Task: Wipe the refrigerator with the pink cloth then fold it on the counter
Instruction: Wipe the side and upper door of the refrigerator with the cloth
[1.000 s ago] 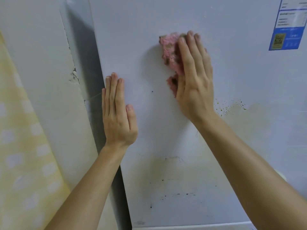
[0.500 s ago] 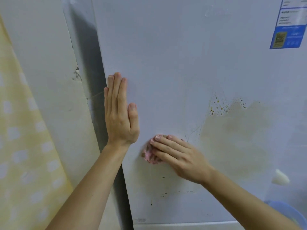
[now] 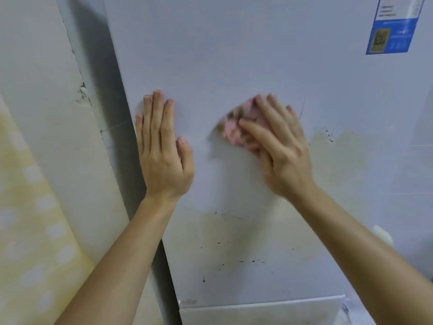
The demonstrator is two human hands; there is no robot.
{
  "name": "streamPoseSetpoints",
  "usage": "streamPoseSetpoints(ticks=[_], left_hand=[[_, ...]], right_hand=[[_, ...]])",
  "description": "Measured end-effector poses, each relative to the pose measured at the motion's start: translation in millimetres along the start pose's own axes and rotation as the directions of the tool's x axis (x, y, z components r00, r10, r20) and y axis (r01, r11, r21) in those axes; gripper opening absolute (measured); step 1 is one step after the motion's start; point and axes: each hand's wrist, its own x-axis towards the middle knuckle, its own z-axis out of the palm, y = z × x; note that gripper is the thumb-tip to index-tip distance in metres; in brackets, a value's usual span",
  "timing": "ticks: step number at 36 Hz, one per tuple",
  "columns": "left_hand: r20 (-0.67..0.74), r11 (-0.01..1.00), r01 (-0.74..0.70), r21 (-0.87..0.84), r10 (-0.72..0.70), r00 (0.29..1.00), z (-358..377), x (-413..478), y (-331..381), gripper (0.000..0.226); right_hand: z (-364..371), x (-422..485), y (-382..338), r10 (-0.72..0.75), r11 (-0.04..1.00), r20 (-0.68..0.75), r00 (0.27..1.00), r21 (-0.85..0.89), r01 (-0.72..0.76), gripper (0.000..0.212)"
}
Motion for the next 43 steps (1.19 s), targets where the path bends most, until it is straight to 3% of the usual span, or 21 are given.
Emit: streamPoseSetpoints(ticks=[5, 8, 12, 16, 22, 28, 31, 37, 43], left_hand=[[0.009, 1.000, -0.004, 0.004, 0.004, 1.000, 2, -4, 4, 0.057], [0.005, 1.000, 0.000, 0.008, 0.000, 1.000, 4, -5, 11, 0.057], [0.016, 1.000, -0.010, 0.010, 0.010, 1.000, 8, -9, 24, 0.059], [0.018, 1.000, 0.000, 0.024, -0.001, 1.000, 13, -13, 32, 0.060], [0.006, 1.000, 0.018, 0.023, -0.018, 1.000, 14, -11, 35, 0.062], [0.005, 1.000, -0.001, 0.014, 0.001, 1.000, 19, -11, 47, 0.064], [0.013, 1.000, -0.009, 0.003, 0.009, 1.000, 23, -13, 54, 0.063], [0.043, 1.000, -0.007, 0.011, 0.006, 0.999, 32, -20, 67, 0.060], [0.061, 0.999, 0.010, 0.044, -0.013, 0.998, 37, -25, 74, 0.064]], right_hand=[[7, -79, -6, -0.119, 0.993, 0.166, 0.979, -0.005, 0.122, 0.037], [5, -108, -2, -0.194, 0.979, 0.266, 0.944, -0.016, 0.205, 0.045], [-6, -101, 6, -0.239, 0.967, 0.291, 0.926, -0.021, 0.256, 0.048], [-20, -66, 23, -0.127, 0.986, 0.218, 0.968, -0.080, 0.147, 0.065], [-44, 18, 57, 0.041, 0.995, -0.027, 0.999, -0.092, -0.043, 0.049], [-36, 3, 51, 0.097, 0.995, -0.075, 0.992, 0.011, -0.096, 0.048], [-31, -33, 45, 0.076, 0.996, -0.020, 0.997, 0.043, -0.075, 0.053], [-27, -123, 40, -0.049, 0.998, 0.228, 0.972, 0.037, 0.042, 0.066], [-38, -124, 56, -0.172, 0.979, 0.300, 0.938, -0.050, 0.195, 0.063]])
